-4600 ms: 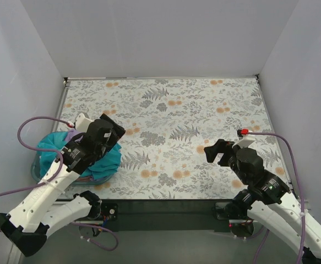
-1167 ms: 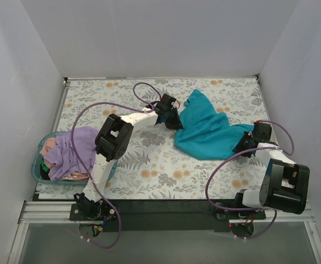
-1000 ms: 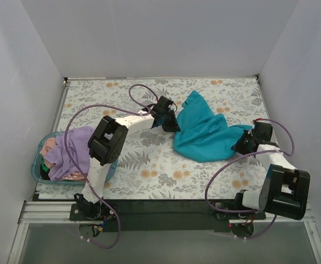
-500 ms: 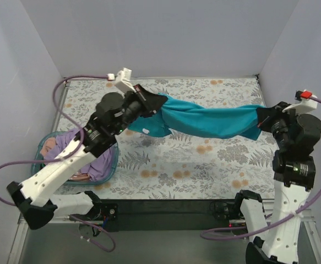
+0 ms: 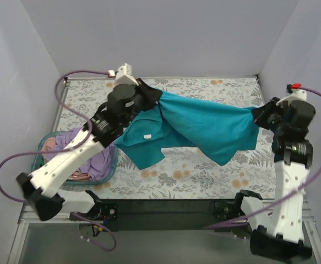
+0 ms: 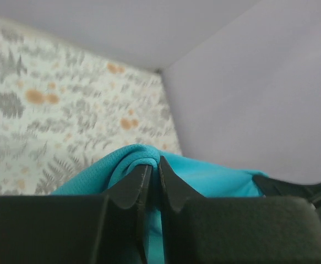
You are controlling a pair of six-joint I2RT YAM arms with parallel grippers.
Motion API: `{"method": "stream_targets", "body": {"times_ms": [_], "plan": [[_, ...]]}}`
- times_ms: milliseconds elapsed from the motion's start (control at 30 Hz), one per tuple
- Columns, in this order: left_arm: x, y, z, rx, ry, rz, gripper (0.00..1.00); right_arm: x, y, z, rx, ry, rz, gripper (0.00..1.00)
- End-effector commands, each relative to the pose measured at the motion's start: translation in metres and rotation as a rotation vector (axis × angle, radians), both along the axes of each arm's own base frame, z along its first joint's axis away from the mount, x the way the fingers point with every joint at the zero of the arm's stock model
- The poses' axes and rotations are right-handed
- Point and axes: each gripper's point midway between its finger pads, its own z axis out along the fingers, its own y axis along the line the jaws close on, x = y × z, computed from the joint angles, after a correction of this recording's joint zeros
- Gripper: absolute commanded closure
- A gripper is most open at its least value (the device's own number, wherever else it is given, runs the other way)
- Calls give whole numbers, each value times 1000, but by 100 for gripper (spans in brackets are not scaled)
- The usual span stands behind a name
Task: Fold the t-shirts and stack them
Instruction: Move the tshirt to the center of the board, then flatten the tshirt out
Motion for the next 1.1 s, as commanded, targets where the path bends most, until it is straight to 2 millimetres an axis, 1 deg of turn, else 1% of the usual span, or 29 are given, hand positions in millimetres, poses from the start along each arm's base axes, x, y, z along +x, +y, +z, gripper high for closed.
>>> {"method": "stream_targets", "body": {"times_ms": [0,33,67,100,133,167,200,233,267,300,333,367,400,433,467,500,533,567,600,633,667,700,733,767,800,867,900,933,1067], "plan": [[80,18,-151,205,370,144,86,46,-15,-95,0,249,5,99],[97,19,-177,185,457,103,76,68,-28,-125,-18,322,-21,99],[115,17,-203,166,547,55,71,79,-32,-138,-31,358,-18,93],[133,32,-269,201,746,60,67,87,-36,-149,-51,398,-8,80],[153,17,-251,171,735,0,63,99,-43,-165,-47,480,-25,71],[158,13,-259,205,756,-2,57,104,-47,-170,-49,503,-34,25],[159,11,-268,230,782,2,50,106,-47,-173,-48,516,-31,2],[160,10,-262,235,759,13,26,105,-46,-178,-48,532,-20,2],[155,6,-258,244,740,8,2,102,-45,-180,-47,532,-17,2],[152,7,-228,219,653,10,2,96,-43,-183,-45,538,-17,2],[139,14,-243,238,672,26,2,90,-41,-175,-31,514,-29,2],[129,18,-240,233,657,27,2,77,-36,-190,-13,546,-26,2],[124,20,-233,208,625,26,2,70,-31,-192,-2,545,-19,2],[110,25,-210,181,579,25,2,59,-24,-188,8,522,-13,2],[89,35,-238,210,634,34,2,43,-18,-207,22,563,-8,2],[76,36,-241,208,642,28,2,32,-7,-216,18,580,16,2],[64,42,-233,209,609,47,2,22,-3,-215,8,564,19,2],[47,45,-252,246,641,51,2,13,2,-222,14,581,19,2],[31,47,-260,272,668,52,2,-5,13,-242,14,637,45,2],[20,48,-266,268,691,65,2,-13,19,-242,13,620,53,1],[3,39,-265,273,688,33,2,-20,25,-248,15,631,65,2],[-14,42,-286,302,733,26,2,-31,39,-259,15,658,103,2],[-25,39,-292,310,750,9,2,-36,47,-260,13,651,122,2],[-43,32,-298,320,767,-30,2,-39,51,-263,4,657,130,2],[-59,34,-314,347,810,-46,2,-44,61,-266,2,668,159,2],[-84,36,-329,369,877,-47,2,-54,70,-278,-20,704,195,2],[-92,39,-334,375,899,-41,2,-57,72,-283,-26,720,197,2],[-102,47,-347,400,928,-19,2,-61,70,-292,-37,751,176,2],[-126,66,-367,419,998,13,2,-63,72,-313,-79,807,183,5]]}}
